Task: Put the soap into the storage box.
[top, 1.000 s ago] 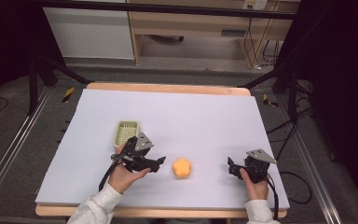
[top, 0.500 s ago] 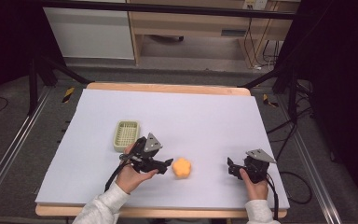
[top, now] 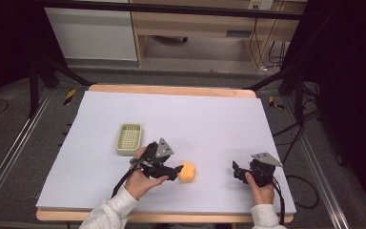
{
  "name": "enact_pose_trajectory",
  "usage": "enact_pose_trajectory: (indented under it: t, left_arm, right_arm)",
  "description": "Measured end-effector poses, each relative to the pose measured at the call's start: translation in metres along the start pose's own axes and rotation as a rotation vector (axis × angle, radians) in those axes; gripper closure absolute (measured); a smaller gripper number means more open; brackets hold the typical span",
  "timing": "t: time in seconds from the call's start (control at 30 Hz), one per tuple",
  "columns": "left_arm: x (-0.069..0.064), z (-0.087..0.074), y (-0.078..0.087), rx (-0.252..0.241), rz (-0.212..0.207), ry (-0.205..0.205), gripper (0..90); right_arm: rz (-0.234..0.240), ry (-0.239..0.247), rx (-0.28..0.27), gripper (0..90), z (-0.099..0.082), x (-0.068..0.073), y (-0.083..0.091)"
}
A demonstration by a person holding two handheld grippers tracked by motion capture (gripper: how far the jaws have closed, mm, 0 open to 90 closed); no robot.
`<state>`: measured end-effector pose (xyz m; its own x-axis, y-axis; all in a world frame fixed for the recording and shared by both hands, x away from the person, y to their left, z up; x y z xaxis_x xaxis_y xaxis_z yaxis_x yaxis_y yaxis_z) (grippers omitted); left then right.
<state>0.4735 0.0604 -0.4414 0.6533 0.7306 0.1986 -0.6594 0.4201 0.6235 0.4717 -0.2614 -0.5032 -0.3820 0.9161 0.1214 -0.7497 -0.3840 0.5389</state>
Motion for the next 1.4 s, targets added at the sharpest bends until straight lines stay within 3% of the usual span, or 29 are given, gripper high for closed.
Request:
enact_pose_trajectory:
  t: [1.0,1.4]
  left_arm:
    - [-0.019,0.006,-0.014,0.042,-0.042,-0.052,21.0]
    - [-0.024,0.005,-0.021,0.087,-0.065,-0.081,19.6]
  right_arm:
    - [0.012,0.007,0.012,3.7,0.000,0.001,-0.001]
    - [0.015,0.009,0.013,3.7,0.000,0.001,-0.001]
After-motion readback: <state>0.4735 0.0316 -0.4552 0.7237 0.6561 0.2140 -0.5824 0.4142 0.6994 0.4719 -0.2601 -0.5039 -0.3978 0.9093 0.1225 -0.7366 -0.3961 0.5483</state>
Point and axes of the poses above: each handheld gripper's, and its own axes: y roughly backward along the jaws, z roughly out of its top, x roughly to its left, the point moved 3 cm from there along -y, roughly forward along the jaws, and after that the axes turned 13 degrees about z, right-handed, at the moved point
